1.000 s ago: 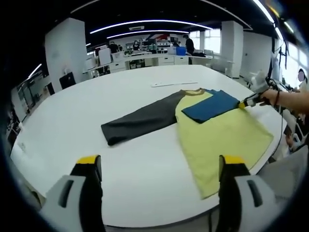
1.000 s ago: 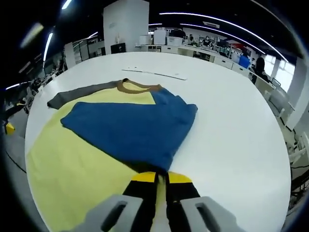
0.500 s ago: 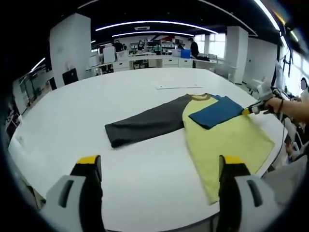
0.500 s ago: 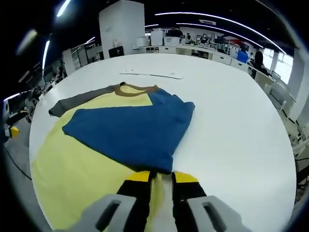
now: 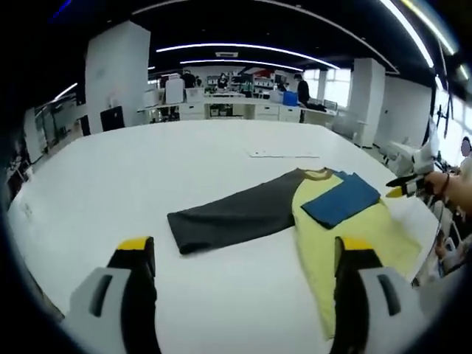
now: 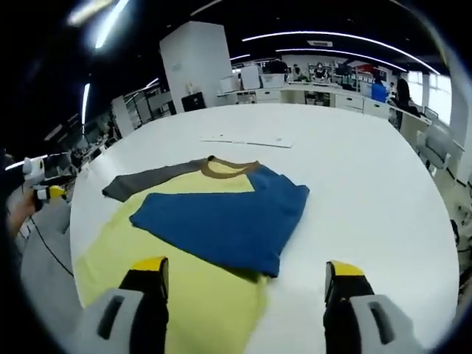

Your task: Fold the garment on the visible template until the final outline fits inside the template.

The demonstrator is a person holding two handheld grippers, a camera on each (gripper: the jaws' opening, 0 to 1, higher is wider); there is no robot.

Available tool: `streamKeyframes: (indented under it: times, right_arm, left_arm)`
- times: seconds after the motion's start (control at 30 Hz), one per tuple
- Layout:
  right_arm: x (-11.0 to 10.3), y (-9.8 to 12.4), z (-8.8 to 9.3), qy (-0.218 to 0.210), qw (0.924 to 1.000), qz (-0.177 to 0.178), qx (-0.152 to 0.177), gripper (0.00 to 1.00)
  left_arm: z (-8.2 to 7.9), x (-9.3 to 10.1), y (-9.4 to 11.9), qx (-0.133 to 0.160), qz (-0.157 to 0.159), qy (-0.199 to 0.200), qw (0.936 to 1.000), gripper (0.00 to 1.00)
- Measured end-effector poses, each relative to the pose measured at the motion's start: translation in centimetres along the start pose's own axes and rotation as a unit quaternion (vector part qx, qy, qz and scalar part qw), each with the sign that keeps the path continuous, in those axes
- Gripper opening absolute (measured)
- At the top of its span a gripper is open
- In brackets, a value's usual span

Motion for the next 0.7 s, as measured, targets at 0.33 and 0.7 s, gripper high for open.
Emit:
streamKeyframes:
  times: [0.33, 0.7]
  right_arm:
    - [-1.7, 2.7, -0.7, 0.019, 0.9993, -0.024, 0.021, 1.0]
    - [-2.7, 5.6, 0.0, 0.055, 0.9969, -0.046, 0.032, 1.0]
  left_arm:
    - [-0.3, -3.5, -2.6, -0.003, -0.02, 0.038, 0.9991, 0.98]
    - [-0.3, -7.2, -5.2, 0.0, -0.066, 0.07, 0.9954, 0.88]
Point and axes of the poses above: the point that each gripper's makers call its tool centre point, and the gripper's own axes: y roughly backward along the fingers, x roughly to its right, z roughly out of its underside, the point moved 5 cm from there along y, roughly backward along the fingers, and after that the axes turned 4 degrees about z, right-handed, at the moved point
